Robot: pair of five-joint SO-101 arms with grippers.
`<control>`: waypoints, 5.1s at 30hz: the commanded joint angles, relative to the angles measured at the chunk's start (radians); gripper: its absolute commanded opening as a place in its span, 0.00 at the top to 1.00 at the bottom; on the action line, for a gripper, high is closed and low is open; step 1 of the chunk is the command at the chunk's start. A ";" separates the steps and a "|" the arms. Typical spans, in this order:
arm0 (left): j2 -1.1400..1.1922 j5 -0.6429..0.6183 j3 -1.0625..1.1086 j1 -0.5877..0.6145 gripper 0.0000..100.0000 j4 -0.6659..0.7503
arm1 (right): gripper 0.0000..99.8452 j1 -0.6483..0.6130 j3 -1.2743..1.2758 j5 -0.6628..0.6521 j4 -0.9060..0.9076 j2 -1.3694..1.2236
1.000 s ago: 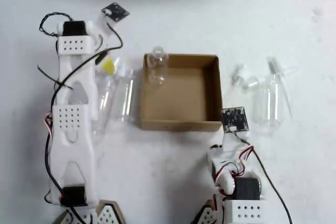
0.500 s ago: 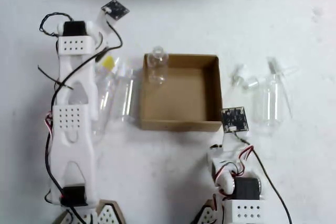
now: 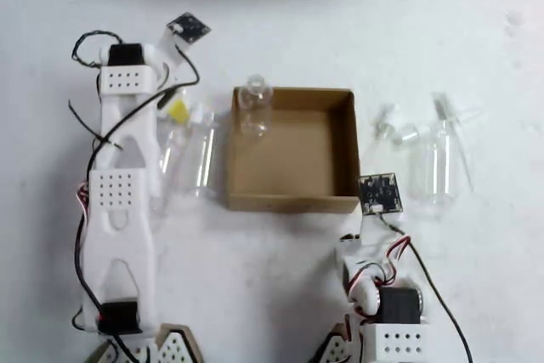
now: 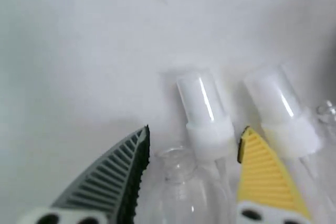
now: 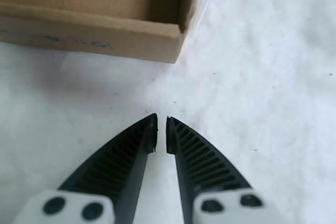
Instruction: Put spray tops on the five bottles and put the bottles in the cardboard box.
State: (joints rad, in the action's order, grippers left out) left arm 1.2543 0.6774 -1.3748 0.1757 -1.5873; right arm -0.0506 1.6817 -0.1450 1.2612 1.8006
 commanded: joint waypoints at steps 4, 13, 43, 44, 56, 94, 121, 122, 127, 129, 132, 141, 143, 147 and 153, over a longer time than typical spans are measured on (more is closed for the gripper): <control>-0.108 0.009 -0.026 0.042 0.75 -0.029 | 0.99 0.001 0.009 -0.009 0.005 0.001; -0.156 0.011 -0.020 0.070 0.75 -0.006 | 0.99 -0.001 0.009 -0.009 0.005 0.001; -0.056 0.012 -0.017 0.084 0.75 0.037 | 0.99 0.001 0.009 -0.008 0.005 0.001; -0.053 0.011 -0.015 0.084 0.75 0.035 | 0.99 0.001 0.009 -0.008 0.005 0.001; 0.007 0.002 -0.026 0.022 0.80 0.012 | 0.99 0.001 0.009 -0.008 0.005 0.001; -0.090 -0.195 -0.293 0.024 0.98 -0.199 | 0.99 0.001 0.009 -0.008 0.005 0.001; -0.769 -0.525 -0.290 -0.186 0.98 -0.206 | 0.99 0.001 0.009 -0.008 0.005 0.001; -0.796 -0.535 -0.290 -0.213 0.98 -0.206 | 0.99 0.001 0.009 -0.008 0.005 0.001; -0.895 -0.623 -0.290 -0.337 0.98 -0.206 | 0.99 0.001 0.009 -0.008 0.005 0.001; -0.920 -0.647 -0.290 -0.371 0.98 -0.206 | 0.99 0.001 0.009 -0.008 0.005 0.001; -0.951 -0.647 -0.290 -0.424 0.98 -0.206 | 0.99 0.001 0.009 -0.008 0.005 0.001; -1.164 -0.647 -0.218 -0.576 0.98 -0.206 | 0.99 0.001 0.009 -0.008 0.005 0.001; -1.256 -0.649 -0.087 -0.627 0.98 -0.206 | 0.99 0.001 0.009 -0.008 0.005 0.001; -1.458 -0.644 0.249 -0.696 0.98 -0.192 | 0.99 0.001 0.009 -0.008 0.005 0.001; -1.653 -0.644 0.706 -0.696 0.98 0.060 | 0.99 0.001 0.009 -0.008 0.005 0.001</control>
State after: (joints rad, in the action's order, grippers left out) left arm -0.2831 0.0422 -0.9559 -0.5056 -1.7070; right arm -0.0506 1.6817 -0.1450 1.2612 1.8006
